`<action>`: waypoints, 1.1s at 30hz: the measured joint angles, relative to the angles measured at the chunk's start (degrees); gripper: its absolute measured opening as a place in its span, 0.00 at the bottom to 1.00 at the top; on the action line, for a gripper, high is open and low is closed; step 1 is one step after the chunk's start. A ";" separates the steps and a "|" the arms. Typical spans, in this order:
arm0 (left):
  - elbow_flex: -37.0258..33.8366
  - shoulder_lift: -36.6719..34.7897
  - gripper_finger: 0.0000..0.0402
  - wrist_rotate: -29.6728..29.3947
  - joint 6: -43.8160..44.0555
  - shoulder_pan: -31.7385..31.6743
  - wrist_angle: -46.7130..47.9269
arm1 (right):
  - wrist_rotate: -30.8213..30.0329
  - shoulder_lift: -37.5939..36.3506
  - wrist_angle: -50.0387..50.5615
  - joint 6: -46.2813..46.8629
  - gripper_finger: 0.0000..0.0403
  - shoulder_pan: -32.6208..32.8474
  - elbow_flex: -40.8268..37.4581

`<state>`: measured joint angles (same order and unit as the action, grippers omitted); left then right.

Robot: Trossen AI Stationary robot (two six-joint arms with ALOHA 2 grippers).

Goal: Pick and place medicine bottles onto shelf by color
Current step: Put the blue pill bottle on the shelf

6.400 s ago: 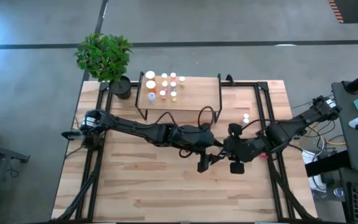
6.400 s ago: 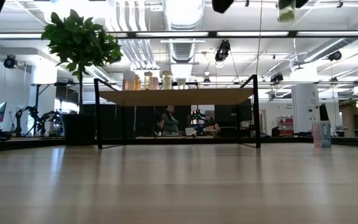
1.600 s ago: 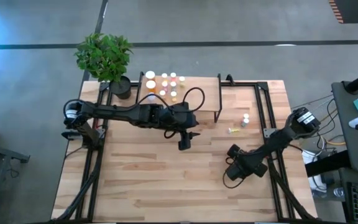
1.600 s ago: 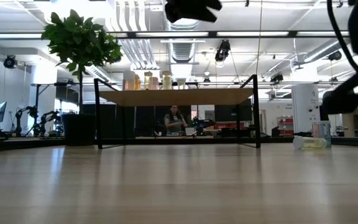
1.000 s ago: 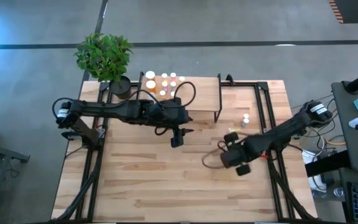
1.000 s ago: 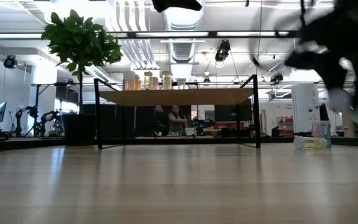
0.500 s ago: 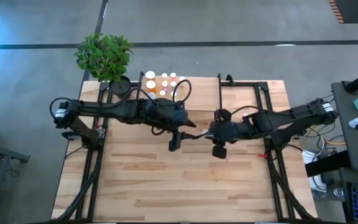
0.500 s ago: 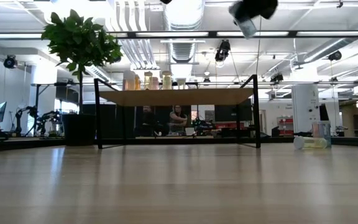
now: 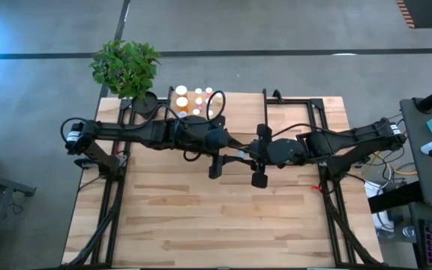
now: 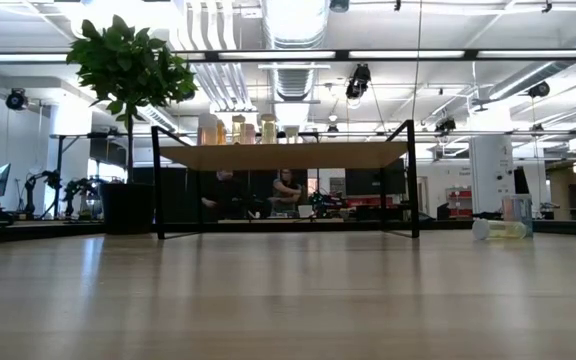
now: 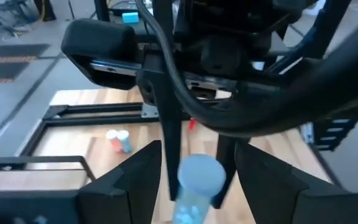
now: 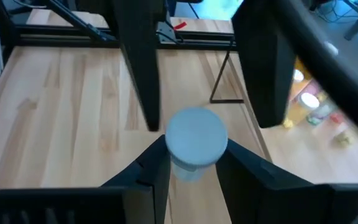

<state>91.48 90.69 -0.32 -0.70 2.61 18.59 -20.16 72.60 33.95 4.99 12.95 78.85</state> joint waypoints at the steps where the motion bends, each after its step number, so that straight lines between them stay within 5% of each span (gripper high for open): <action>1: 0.00 0.01 0.47 -0.08 -1.02 0.00 0.13 | -0.04 0.07 -0.02 -0.17 0.26 0.00 0.00; 20: -0.31 1.82 0.46 2.97 -3.14 -0.02 2.63 | 0.33 0.41 -0.69 -1.34 0.25 0.05 0.17; 33: -0.38 1.85 0.29 -0.14 -3.31 -0.40 2.67 | -1.27 0.33 0.15 2.52 0.26 -0.42 0.17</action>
<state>91.10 92.53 -0.46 -4.01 2.21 21.26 -21.43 72.93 34.11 7.51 12.53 79.02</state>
